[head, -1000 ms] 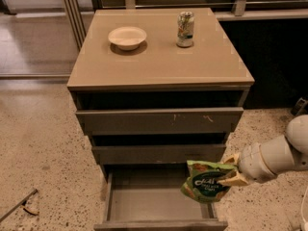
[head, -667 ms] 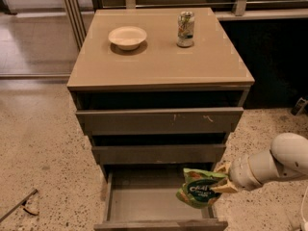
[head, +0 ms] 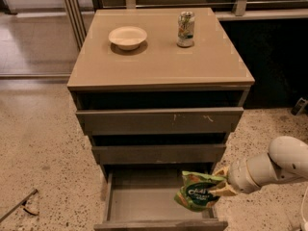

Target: Place green rice chip bag into bottom drawer

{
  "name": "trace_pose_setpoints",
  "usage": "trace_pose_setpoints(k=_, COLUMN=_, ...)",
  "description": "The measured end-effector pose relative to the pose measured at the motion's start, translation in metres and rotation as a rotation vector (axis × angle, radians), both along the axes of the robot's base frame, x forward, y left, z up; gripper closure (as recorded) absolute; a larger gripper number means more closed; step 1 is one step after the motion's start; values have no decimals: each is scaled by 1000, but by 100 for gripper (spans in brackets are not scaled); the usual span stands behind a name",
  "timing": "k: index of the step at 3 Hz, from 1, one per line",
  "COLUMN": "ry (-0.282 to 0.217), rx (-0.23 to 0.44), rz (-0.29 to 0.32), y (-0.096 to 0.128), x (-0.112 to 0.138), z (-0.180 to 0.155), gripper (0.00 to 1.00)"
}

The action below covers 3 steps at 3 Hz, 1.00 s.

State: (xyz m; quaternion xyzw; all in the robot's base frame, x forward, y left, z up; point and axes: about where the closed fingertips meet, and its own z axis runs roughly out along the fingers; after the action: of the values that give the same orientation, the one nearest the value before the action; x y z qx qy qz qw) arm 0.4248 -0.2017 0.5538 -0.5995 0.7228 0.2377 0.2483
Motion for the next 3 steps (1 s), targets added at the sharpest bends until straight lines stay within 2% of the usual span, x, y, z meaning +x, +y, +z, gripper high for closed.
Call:
trace_pose_setpoints(k=1, ry=-36, rx=-43, rz=27, y=-13, x=18, z=-36, gripper=100)
trace_pose_setpoints(k=2, ry=-69, rx=-74, rz=48, y=-25, x=49, z=-87, gripper=100)
trace_pose_setpoints(k=3, ry=-65, rx=-75, rz=61, y=-26, x=79, z=-142, gripper=100)
